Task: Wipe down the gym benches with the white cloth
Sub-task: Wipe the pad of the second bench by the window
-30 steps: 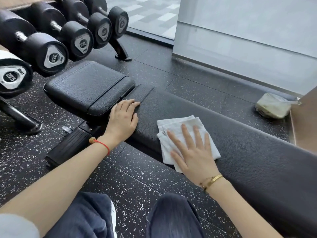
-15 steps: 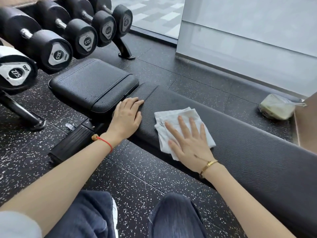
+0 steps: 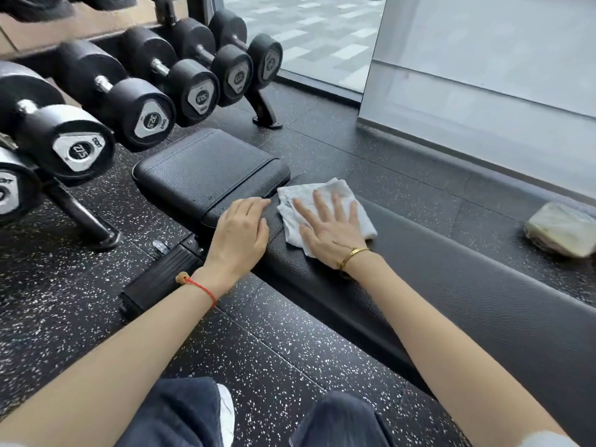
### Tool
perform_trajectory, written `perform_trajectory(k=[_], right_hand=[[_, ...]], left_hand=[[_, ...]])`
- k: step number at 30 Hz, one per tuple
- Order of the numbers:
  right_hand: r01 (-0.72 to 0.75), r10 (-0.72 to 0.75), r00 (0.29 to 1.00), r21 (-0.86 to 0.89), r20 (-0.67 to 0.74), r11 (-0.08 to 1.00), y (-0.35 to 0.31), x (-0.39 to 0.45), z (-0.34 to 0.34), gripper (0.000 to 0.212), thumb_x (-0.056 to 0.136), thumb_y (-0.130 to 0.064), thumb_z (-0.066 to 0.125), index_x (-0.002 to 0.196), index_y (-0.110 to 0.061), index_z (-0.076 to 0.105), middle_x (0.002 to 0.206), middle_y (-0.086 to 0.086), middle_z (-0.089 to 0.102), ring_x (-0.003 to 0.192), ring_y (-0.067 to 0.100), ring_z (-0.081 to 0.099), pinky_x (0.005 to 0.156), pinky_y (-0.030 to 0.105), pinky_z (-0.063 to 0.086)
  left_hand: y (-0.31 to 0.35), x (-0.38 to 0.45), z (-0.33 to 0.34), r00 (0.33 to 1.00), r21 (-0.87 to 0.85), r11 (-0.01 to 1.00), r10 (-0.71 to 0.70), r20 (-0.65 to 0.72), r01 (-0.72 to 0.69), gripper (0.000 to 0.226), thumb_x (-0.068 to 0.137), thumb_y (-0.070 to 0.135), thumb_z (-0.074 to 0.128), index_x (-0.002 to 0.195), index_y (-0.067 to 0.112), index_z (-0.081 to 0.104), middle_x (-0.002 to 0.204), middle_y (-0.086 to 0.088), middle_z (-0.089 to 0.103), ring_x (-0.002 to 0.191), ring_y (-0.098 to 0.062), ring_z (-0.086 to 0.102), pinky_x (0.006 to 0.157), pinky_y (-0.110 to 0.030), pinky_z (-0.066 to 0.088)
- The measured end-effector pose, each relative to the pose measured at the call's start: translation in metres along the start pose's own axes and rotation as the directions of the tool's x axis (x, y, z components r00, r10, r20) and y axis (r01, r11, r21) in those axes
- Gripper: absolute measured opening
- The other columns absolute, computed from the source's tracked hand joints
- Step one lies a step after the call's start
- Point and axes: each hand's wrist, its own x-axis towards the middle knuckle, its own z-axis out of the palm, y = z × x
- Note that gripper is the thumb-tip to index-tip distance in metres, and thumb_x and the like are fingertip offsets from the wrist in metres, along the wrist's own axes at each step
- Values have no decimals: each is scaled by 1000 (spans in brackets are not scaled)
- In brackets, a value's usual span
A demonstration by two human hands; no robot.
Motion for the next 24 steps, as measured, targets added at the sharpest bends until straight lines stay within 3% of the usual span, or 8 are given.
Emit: perform_trajectory(k=[3, 5, 11, 14, 19, 21, 24], right_hand=[[180, -179, 983, 20, -31, 984, 3, -35, 11, 50, 101, -52, 13, 148, -55, -4, 163, -8, -13, 148, 27, -21, 115, 52, -21], [194, -193, 981, 9, -21, 981, 12, -38, 12, 49, 101, -51, 13, 147, -57, -3, 163, -10, -12, 148, 25, -20, 116, 50, -20], [-99, 98, 995, 34, 26, 995, 7, 52, -6, 51, 102, -46, 16, 151, -50, 4, 164, -5, -8, 149, 32, -14, 115, 61, -11], [-101, 100, 995, 31, 24, 994, -7, 61, -2, 53, 101, -45, 17, 152, -48, 4, 164, -3, -7, 149, 36, -13, 113, 63, -13], [47, -47, 998, -6, -41, 999, 15, 8, 10, 53, 101, -47, 18, 151, -51, 2, 164, -6, -7, 149, 32, -12, 116, 59, -10], [-7, 7, 999, -2, -33, 1000, 36, -2, 7, 52, 102, -47, 17, 151, -52, 1, 164, -6, -7, 150, 29, -12, 117, 56, -9], [-200, 200, 980, 21, 2, 980, 57, 7, -7, 52, 102, -44, 17, 152, -49, 3, 165, -3, -6, 150, 32, -8, 117, 58, -6]], left_hand=[[-5, 2, 0, 999, 3, 999, -41, 0, 41, 38, 93, 14, 50, 130, 12, 56, 132, -3, 59, 124, -24, 50, 104, -38, 38], [-7, 3, 1, 998, 10, 998, -57, 21, 57, 38, 94, 14, 49, 131, 12, 56, 133, -3, 58, 124, -24, 50, 104, -39, 38], [2, -1, 5, 996, 28, 999, -32, 87, 29, 37, 96, 17, 49, 132, 11, 57, 134, -4, 57, 127, -23, 49, 108, -37, 36], [9, 1, 8, 996, 34, 999, -40, 83, 38, 36, 96, 18, 48, 130, 9, 58, 134, -5, 58, 126, -24, 49, 108, -37, 36], [21, 3, 13, 998, 17, 999, -30, 52, 29, 33, 95, 17, 49, 125, 6, 60, 132, -7, 58, 124, -25, 51, 107, -38, 39], [27, 3, 17, 998, 19, 1000, -7, 60, 6, 35, 95, 17, 49, 128, 6, 58, 133, -8, 57, 127, -25, 49, 109, -39, 37], [36, 2, 24, 994, 33, 999, 11, 108, -15, 39, 99, 19, 45, 135, 6, 53, 142, -10, 50, 136, -25, 41, 117, -42, 28]])
